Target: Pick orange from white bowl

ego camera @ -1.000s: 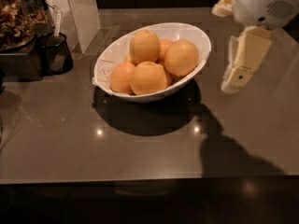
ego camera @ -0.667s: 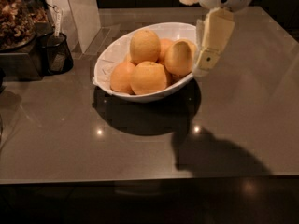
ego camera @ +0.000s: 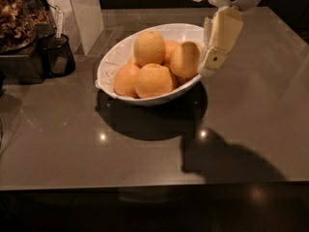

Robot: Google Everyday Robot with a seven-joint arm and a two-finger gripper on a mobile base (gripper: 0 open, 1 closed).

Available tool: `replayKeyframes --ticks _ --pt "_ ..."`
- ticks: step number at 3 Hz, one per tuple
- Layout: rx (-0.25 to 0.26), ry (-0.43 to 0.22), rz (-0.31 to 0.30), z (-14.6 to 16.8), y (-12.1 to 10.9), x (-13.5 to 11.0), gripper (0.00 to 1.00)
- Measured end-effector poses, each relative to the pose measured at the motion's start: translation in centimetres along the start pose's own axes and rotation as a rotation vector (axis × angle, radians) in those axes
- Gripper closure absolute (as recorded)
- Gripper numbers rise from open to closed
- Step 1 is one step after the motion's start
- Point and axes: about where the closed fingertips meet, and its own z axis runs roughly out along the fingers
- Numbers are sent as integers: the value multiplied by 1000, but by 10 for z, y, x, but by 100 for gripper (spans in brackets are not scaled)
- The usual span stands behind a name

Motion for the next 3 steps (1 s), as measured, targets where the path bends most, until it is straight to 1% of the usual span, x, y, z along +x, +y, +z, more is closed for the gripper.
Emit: replayKeyframes --ticks 2,3 --pt "-34 -87 -48 29 -49 -39 0" --pt "-20 -96 -51 29 -52 -42 12"
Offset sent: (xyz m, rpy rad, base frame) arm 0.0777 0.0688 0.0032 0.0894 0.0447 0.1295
